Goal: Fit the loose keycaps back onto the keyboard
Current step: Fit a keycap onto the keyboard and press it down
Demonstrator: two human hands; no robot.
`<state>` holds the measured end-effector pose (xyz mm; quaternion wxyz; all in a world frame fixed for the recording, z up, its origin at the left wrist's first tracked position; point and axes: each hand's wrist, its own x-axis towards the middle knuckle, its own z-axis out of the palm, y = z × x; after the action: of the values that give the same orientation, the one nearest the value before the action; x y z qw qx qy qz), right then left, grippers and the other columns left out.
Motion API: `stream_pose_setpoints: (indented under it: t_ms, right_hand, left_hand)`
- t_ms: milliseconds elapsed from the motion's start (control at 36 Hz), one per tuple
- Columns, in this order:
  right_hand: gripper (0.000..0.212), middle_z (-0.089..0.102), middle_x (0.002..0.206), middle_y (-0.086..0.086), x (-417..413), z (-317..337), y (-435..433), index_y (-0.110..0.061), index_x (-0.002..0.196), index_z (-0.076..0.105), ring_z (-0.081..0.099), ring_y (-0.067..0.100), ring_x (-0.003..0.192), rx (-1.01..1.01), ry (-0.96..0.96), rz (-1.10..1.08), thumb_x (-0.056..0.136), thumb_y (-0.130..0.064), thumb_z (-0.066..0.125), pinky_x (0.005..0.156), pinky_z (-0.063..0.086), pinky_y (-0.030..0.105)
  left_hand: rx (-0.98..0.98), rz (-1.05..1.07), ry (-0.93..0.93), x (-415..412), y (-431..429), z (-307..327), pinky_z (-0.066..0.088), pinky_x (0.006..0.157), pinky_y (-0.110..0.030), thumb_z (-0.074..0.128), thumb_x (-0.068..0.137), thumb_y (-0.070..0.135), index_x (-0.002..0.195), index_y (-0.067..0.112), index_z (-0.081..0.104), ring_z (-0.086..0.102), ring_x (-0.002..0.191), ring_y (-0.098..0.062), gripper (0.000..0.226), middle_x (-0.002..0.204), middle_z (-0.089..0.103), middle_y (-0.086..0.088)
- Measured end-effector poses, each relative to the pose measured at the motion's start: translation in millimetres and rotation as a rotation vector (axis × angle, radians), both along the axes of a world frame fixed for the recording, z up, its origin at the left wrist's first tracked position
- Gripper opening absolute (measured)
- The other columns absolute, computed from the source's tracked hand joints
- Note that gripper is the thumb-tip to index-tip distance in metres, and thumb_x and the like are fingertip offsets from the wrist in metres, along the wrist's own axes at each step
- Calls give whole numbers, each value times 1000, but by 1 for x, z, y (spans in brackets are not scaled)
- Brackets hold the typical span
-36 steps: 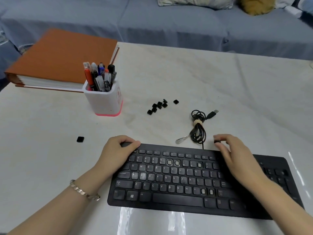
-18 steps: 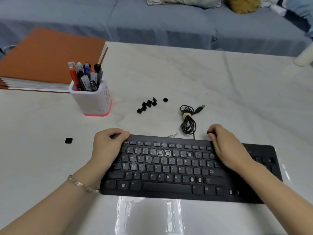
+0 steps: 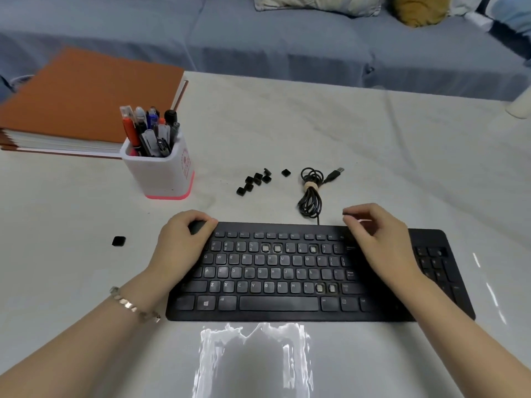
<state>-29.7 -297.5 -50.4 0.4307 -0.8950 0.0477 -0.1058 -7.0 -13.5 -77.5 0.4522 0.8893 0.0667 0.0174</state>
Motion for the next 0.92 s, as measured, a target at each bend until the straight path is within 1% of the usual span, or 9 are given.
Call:
stream_pose_setpoints:
  t_ms: [111, 194, 250, 306, 361, 417, 528, 694, 917]
  right_hand:
    - [19, 69, 78, -10, -12, 9, 24, -19, 72, 66, 63, 0, 59, 321, 78, 61, 72, 0, 71, 63, 49, 7]
    - [25, 70, 68, -11, -16, 13, 40, -16, 66, 66, 63, 0, 56, 499, 77, 104, 65, 8, 73, 59, 49, 8]
    - [29, 68, 69, -5, -17, 16, 49, -19, 69, 65, 61, 3, 54, 549, 78, 119, 62, 8, 75, 58, 49, 9]
    - [34, 65, 71, 1, -18, 18, 59, -20, 72, 64, 58, 3, 54, 580, 68, 133, 59, 9, 76, 60, 48, 9]
    - [38, 65, 72, 2, -20, 21, 66, -21, 76, 63, 57, 4, 56, 587, 51, 155, 57, 9, 77, 61, 49, 10]
    - [39, 66, 72, -3, -22, 22, 71, -22, 77, 63, 58, 5, 58, 550, 31, 181, 56, 7, 78, 63, 49, 11]
    - [39, 67, 70, -13, -25, 23, 75, -28, 75, 63, 59, 5, 58, 429, -14, 224, 56, 0, 81, 63, 49, 12]
    - [23, 62, 72, -8, -29, 19, 75, -21, 73, 64, 58, 4, 57, 221, -170, 289, 57, -14, 80, 61, 48, 10]
    - [30, 64, 79, -10, -31, 14, 77, -25, 76, 69, 64, 4, 64, 318, -59, 375, 61, -1, 77, 65, 51, 10]
  left_hand:
    - [128, -7, -35, -2, -3, -1, 31, 78, -19, 61, 85, 18, 86, 15, 65, 54, 94, -19, 5, 94, 64, -3]
    - [271, 40, -134, -7, -10, 4, 23, 93, -22, 63, 83, 17, 101, 14, 65, 39, 112, -23, 19, 110, 55, -4]
    - [187, 24, -211, -13, -20, 18, 21, 90, -9, 65, 81, 15, 99, 17, 64, 35, 104, -7, 18, 107, 51, 6]
    - [-76, -69, -110, -17, -32, 35, 32, 75, -1, 67, 79, 15, 87, 20, 66, 47, 80, 4, 9, 89, 61, 8]
    - [-398, -192, 121, -22, -44, 50, 40, 59, -7, 69, 77, 13, 78, 19, 69, 57, 61, 0, 5, 74, 70, -5]
    - [-519, -264, 248, -26, -52, 57, 40, 51, -7, 70, 76, 11, 77, 14, 71, 61, 58, -4, 3, 72, 72, -12]
    - [-584, -257, 270, -30, -56, 57, 40, 50, -7, 71, 74, 7, 78, 11, 72, 58, 51, -1, 6, 62, 70, -3]
    - [-631, -241, 259, -33, -57, 57, 40, 50, -5, 70, 75, 2, 76, 10, 71, 56, 47, 3, 8, 56, 68, 4]
    - [-610, -254, 247, -35, -51, 51, 41, 50, -5, 67, 77, -3, 78, 7, 72, 59, 52, 4, 12, 59, 69, 9]
